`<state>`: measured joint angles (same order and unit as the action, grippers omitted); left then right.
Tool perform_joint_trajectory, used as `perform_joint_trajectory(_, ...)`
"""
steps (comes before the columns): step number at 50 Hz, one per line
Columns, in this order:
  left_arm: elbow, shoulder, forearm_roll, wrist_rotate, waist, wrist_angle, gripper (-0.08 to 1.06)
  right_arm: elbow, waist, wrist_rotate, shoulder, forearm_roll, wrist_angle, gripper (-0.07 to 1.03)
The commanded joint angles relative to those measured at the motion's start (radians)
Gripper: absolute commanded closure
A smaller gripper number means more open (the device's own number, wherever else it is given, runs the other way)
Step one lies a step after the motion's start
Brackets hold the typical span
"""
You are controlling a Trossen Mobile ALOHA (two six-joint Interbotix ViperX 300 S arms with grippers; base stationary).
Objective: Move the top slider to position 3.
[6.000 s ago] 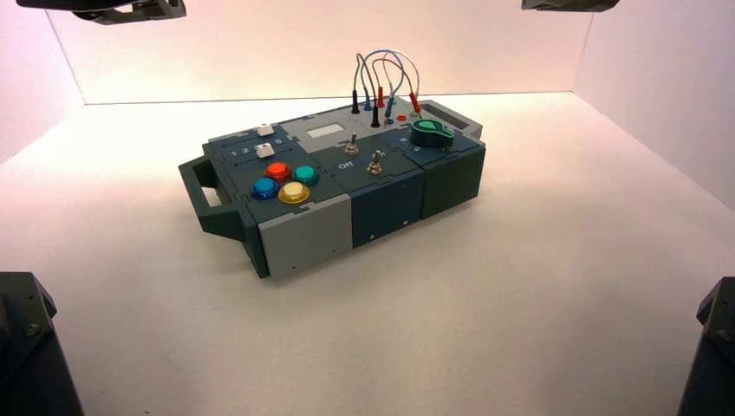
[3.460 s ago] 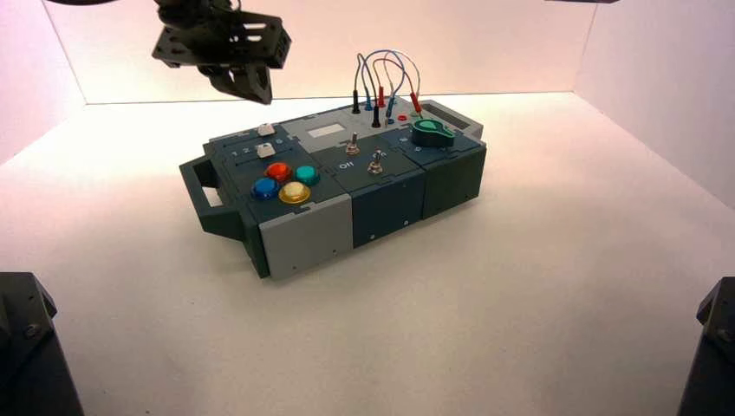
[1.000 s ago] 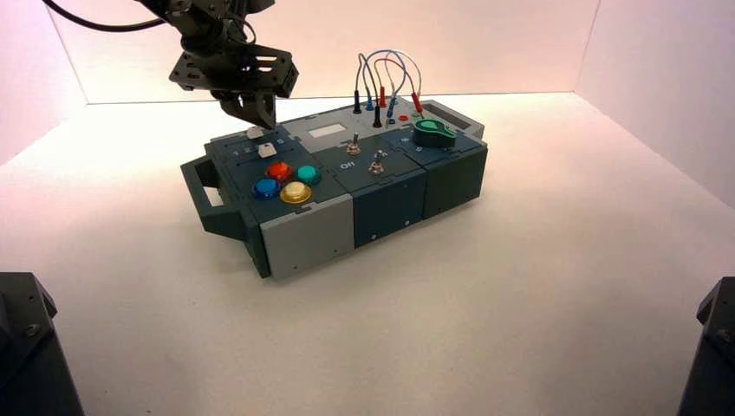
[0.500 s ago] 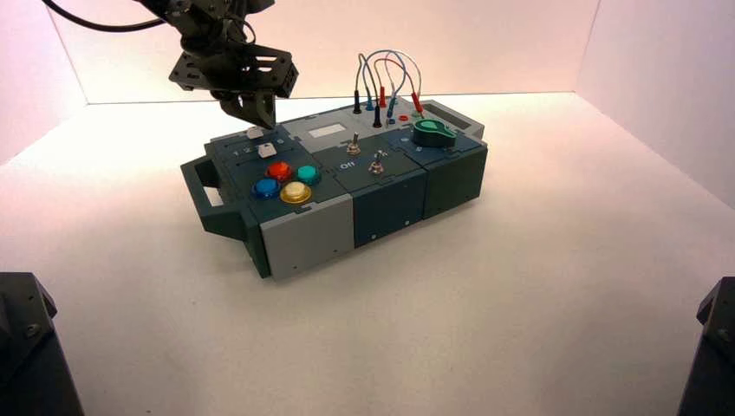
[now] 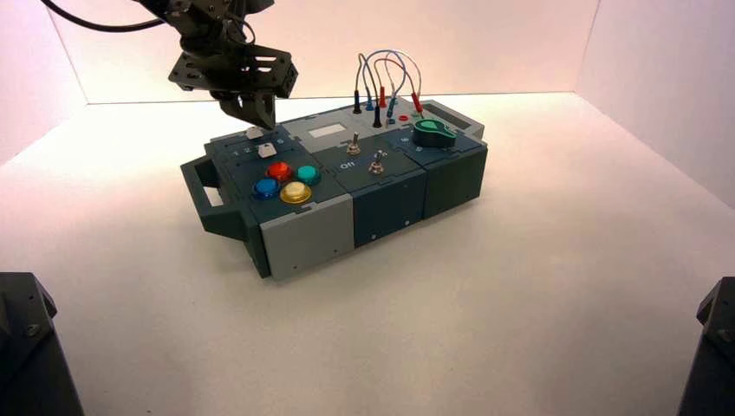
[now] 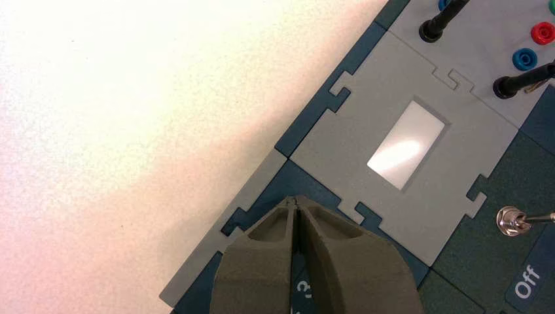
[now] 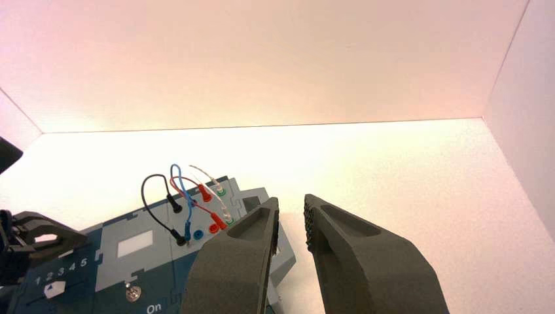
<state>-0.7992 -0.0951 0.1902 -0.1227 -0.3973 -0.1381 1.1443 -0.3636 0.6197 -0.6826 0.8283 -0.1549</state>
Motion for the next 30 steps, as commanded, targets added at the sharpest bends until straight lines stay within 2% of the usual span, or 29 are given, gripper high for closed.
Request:
perform_joint_trajectory(1,0.006,0.034,-0.002,-0.002,0.008,0.005,1.01,-0.014,0.003,0.002,-0.003,0.000,-0.008,0.73)
perform_joint_trajectory(30,0.002,0.040,-0.002,-0.002,0.011,0.006,1.01,-0.014,0.003,0.002,-0.005,0.000,-0.008,0.73)
